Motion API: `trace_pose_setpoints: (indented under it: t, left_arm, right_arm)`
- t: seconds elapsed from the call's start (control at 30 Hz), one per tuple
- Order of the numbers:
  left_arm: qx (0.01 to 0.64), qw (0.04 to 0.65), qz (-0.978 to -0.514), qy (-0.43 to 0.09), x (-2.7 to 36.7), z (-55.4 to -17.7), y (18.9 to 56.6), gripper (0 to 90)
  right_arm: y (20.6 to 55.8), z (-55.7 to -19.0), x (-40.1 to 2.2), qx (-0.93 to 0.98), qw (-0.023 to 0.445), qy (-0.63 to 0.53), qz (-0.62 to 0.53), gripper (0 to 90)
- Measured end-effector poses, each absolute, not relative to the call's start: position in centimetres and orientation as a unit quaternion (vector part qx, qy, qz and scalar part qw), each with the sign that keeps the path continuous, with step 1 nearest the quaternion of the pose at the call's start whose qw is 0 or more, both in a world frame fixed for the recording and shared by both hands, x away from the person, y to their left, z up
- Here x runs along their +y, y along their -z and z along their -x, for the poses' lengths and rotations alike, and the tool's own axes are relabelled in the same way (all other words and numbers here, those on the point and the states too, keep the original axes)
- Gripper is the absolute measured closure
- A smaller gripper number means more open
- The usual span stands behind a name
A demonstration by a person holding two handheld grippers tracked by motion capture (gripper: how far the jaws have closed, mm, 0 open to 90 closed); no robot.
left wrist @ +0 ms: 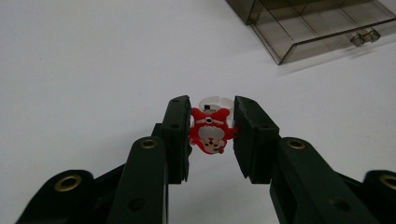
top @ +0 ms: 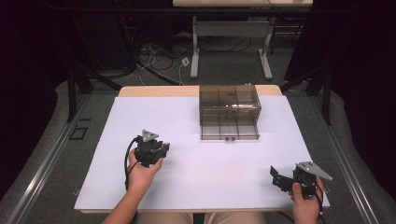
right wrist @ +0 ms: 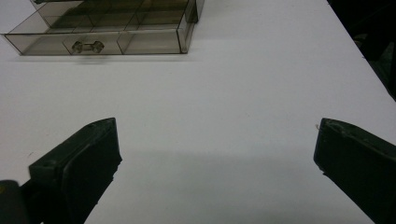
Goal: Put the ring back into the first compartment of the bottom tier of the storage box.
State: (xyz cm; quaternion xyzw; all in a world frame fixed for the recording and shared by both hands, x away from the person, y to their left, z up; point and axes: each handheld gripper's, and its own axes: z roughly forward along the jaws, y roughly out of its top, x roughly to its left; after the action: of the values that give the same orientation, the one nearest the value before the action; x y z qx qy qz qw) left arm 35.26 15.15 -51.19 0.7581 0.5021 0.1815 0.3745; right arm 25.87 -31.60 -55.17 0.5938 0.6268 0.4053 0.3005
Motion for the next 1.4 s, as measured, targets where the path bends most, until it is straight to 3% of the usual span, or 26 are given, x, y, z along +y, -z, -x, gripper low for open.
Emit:
trace_pose_setpoints:
  t: [1.4]
  left_arm:
    - [0.489,0.395,-0.758,-0.176,12.3,-38.2,47.8,66.7]
  right_arm:
    - [55.1,-25.9,-31.7,0.625,0.297,-0.405,-0.598,0.1]
